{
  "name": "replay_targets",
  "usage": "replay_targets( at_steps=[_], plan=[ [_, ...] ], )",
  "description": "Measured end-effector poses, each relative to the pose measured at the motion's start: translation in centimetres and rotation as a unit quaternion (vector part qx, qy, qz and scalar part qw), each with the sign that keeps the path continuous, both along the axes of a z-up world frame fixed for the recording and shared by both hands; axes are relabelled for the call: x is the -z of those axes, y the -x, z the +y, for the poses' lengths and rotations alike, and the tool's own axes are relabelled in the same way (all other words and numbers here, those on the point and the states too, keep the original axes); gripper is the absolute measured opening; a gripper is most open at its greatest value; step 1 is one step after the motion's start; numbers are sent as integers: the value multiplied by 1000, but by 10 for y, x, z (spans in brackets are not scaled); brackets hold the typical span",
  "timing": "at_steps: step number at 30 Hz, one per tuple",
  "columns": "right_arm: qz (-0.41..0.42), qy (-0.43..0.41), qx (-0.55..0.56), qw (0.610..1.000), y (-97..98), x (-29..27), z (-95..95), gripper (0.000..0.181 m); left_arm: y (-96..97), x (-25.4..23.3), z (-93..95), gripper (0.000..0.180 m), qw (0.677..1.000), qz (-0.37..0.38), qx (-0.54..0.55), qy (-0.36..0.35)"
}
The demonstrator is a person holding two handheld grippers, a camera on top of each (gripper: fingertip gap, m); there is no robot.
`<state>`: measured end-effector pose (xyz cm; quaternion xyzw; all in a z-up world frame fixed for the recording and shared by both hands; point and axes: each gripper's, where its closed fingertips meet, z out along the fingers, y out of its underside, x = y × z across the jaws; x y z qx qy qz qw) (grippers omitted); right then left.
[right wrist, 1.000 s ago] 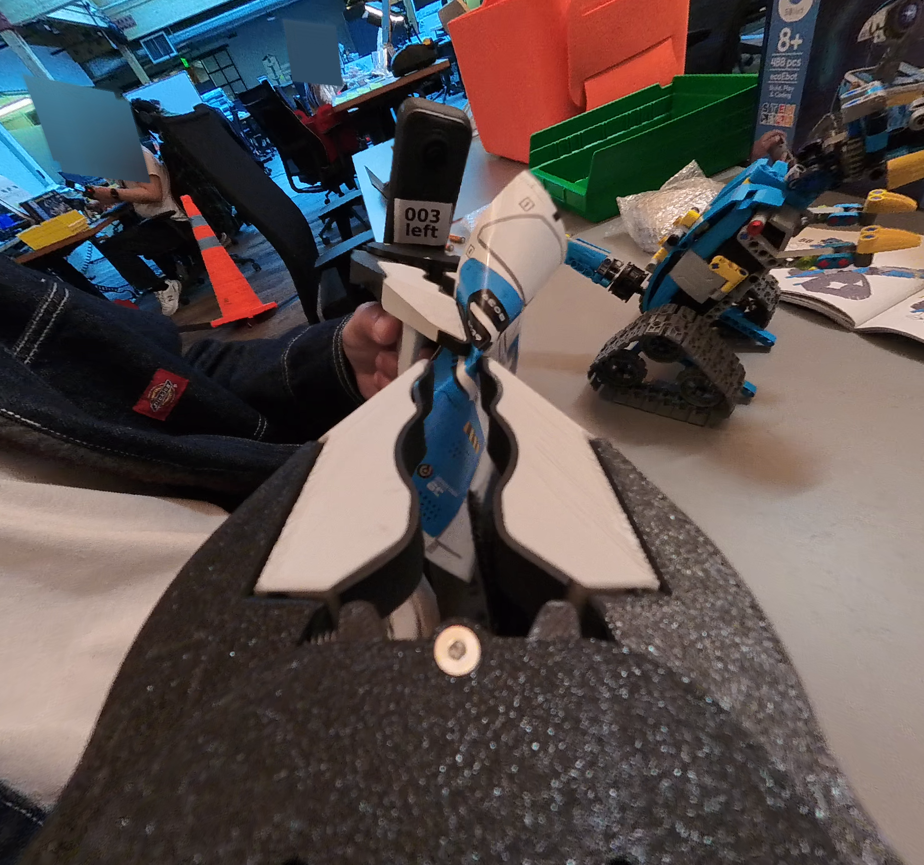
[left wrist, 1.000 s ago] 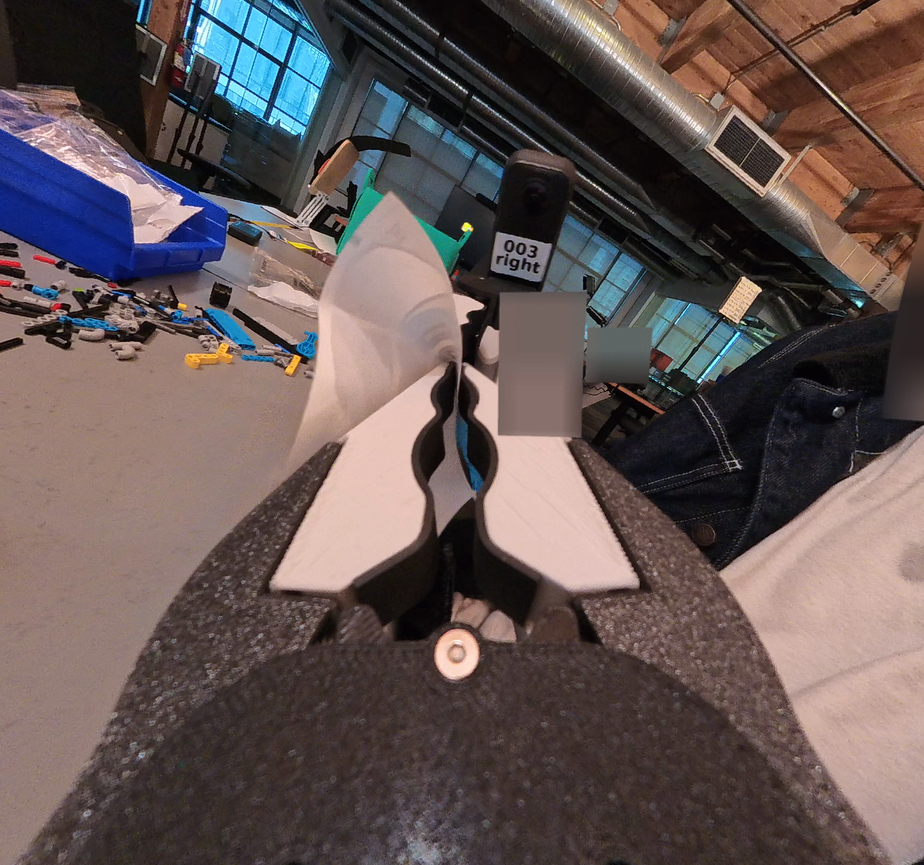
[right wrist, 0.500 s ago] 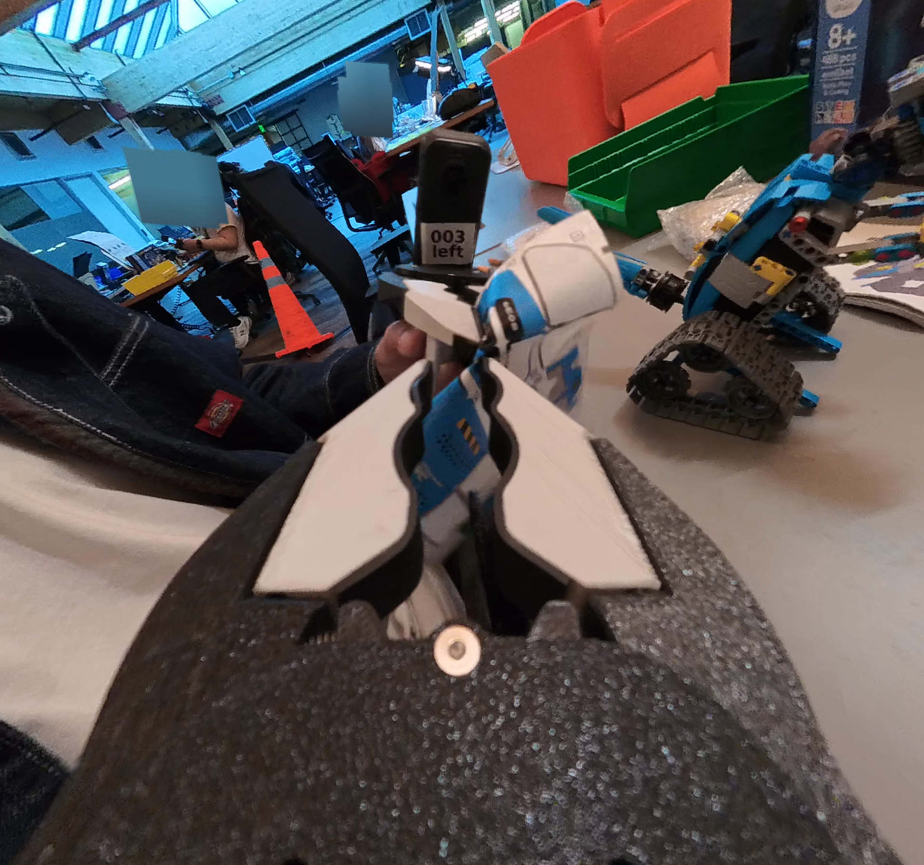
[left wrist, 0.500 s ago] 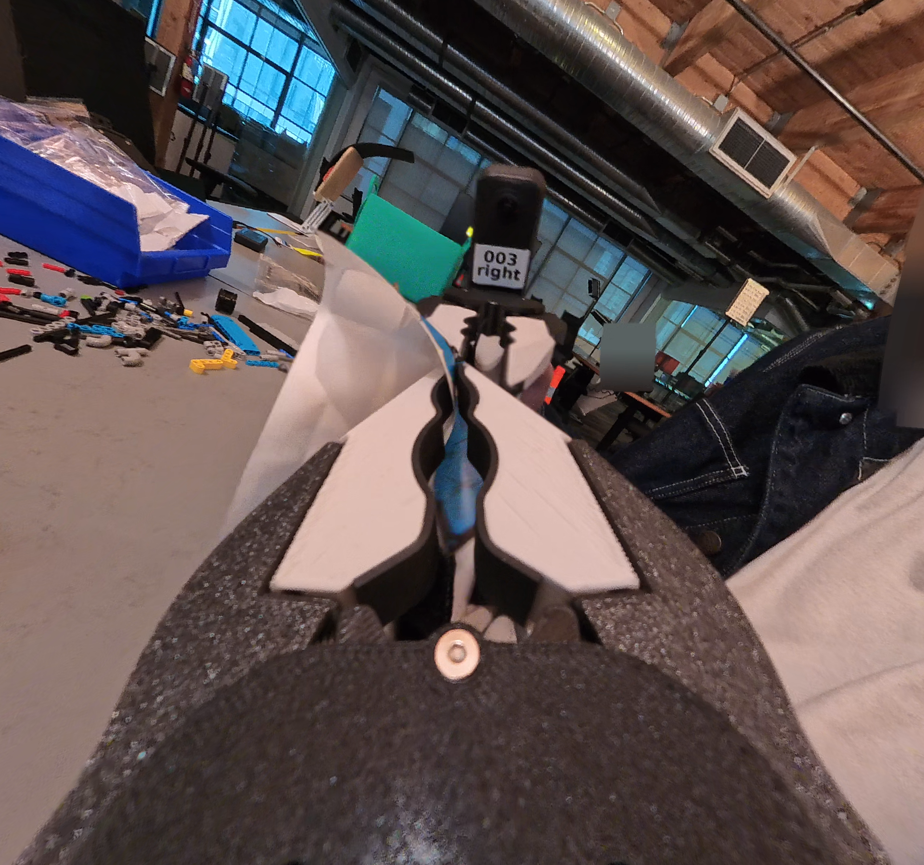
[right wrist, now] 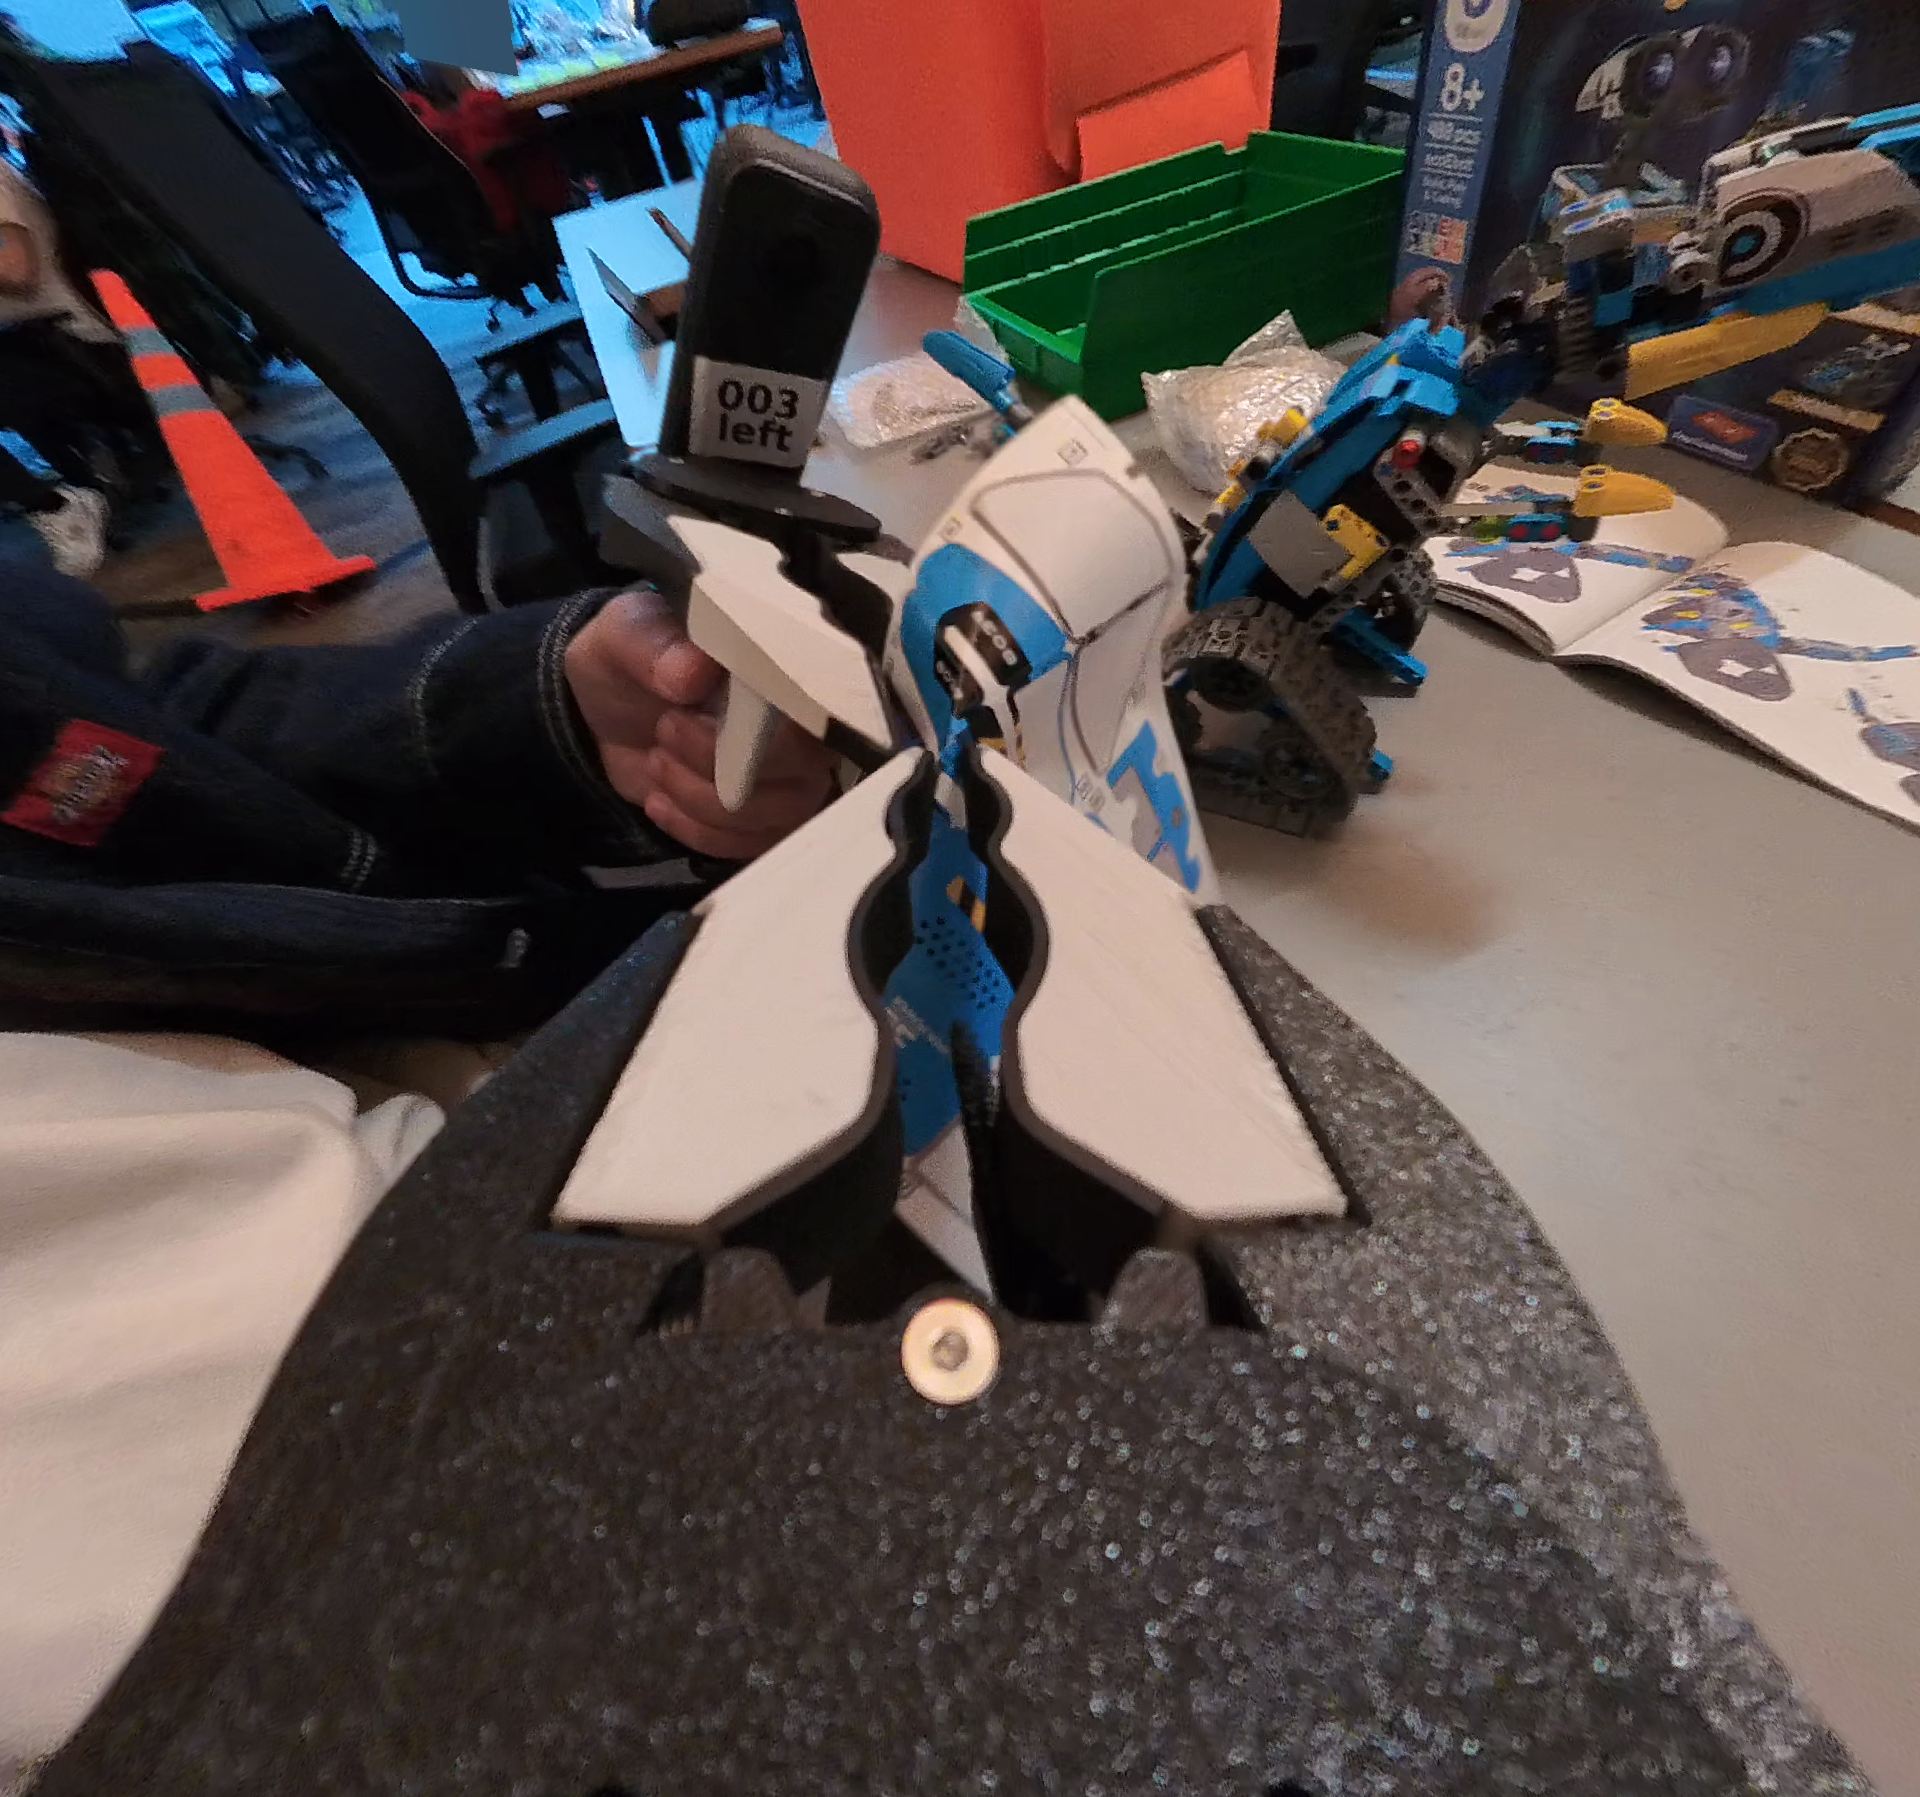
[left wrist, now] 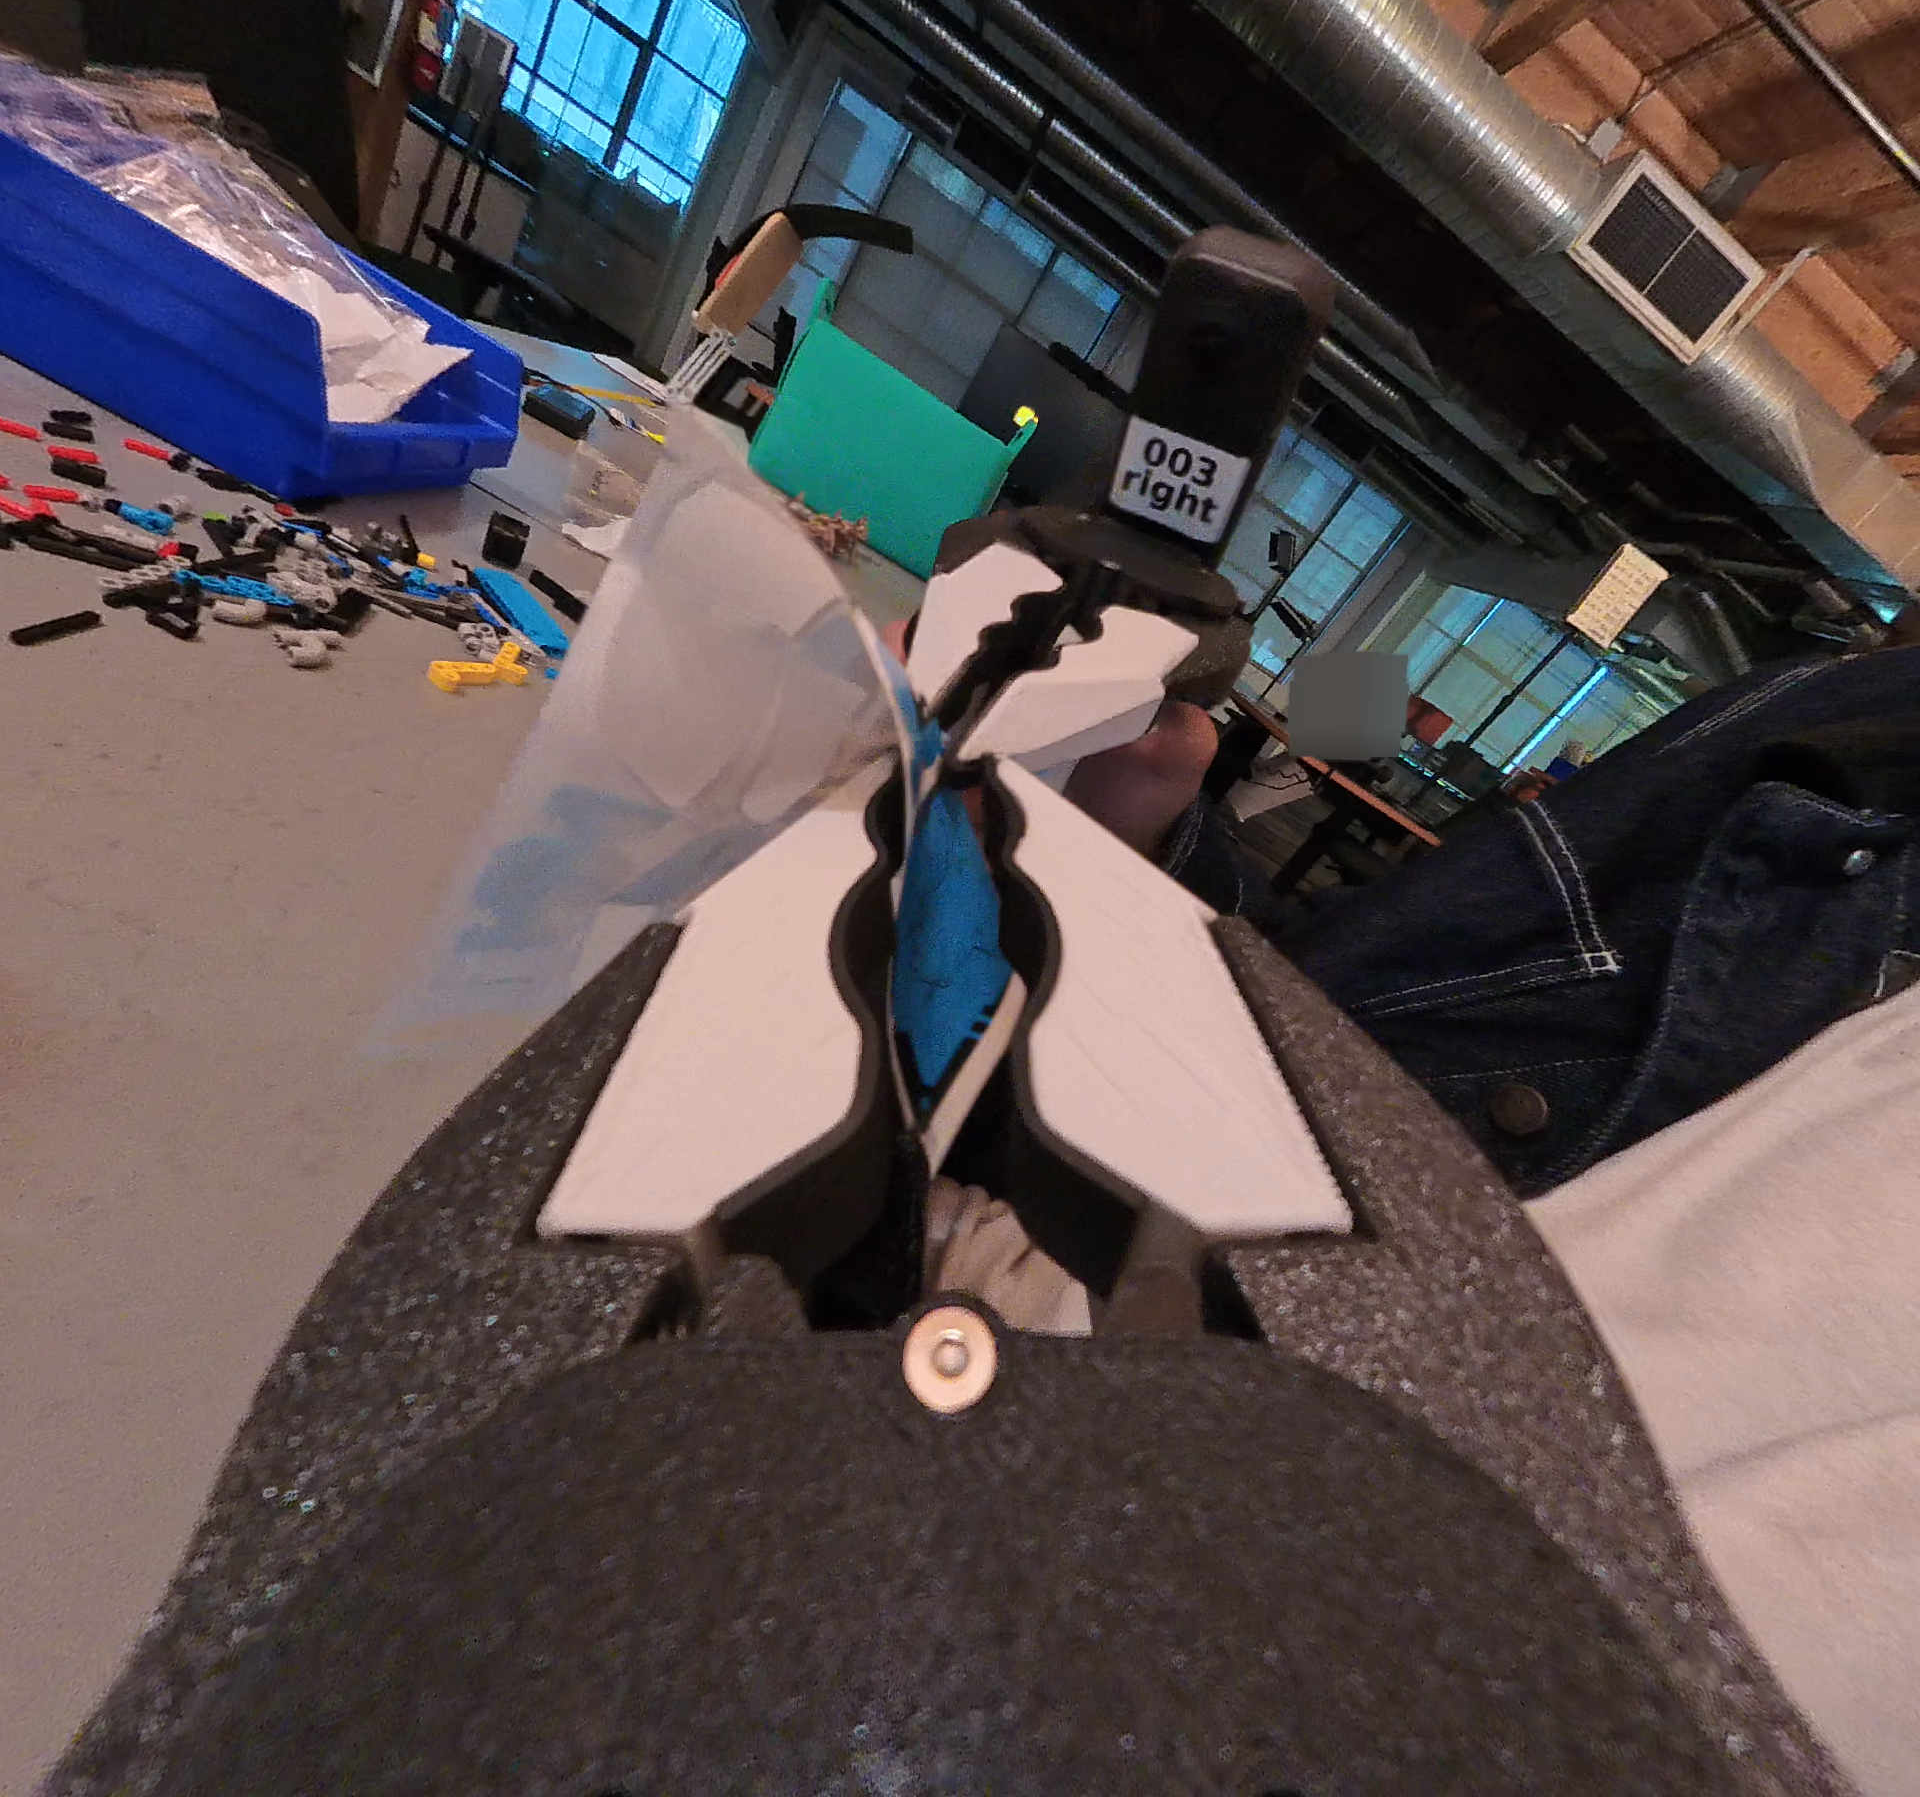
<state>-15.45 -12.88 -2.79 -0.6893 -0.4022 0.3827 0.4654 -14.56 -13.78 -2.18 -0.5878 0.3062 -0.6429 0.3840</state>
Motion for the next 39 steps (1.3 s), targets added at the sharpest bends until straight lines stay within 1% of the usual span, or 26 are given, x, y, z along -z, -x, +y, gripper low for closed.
replay_targets(
  at_steps=[2, 6, 9, 12, 16, 19, 23, 26, 30, 35, 39],
  plan=[
    [-12, -11, 1, 1000, 0, 1, -1, 4, 0, -1, -3, 4, 1000, -10, 9, 1],
    [0, -7, -22, 1000, -2, -2, -7, 7, -1, -5, -9, 3, 999, -19, 27, -1],
    [13, -4, -40, 999, -2, -5, -13, 6, -1, -8, -14, 2, 999, -29, 40, -1],
    [43, 13, -68, 997, -1, -10, -20, 5, 0, -13, -20, 2, 997, -46, 57, 2],
    [87, 52, -101, 990, -1, -15, -25, 4, 1, -16, -24, 0, 997, -51, 63, -7],
    [115, 75, -117, 984, -2, -19, -27, 4, 2, -16, -26, 0, 997, -46, 63, -21],
    [121, 90, -123, 981, -2, -16, -26, 3, 2, -12, -25, 0, 997, -30, 56, -34],
    [120, 101, -116, 981, -2, -13, -23, 3, 1, -7, -22, 0, 998, -8, 41, -51],
    [127, 117, -105, 979, -4, -11, -17, 0, 0, 1, -19, 0, 996, 27, 19, -81],
    [102, 106, -88, 985, -5, -3, -12, 0, -1, 3, -16, 0, 996, 34, 14, -77],
    [104, 105, -82, 986, -9, -4, -9, 0, 0, 5, -13, 0, 997, 34, 12, -71]
  ],
)
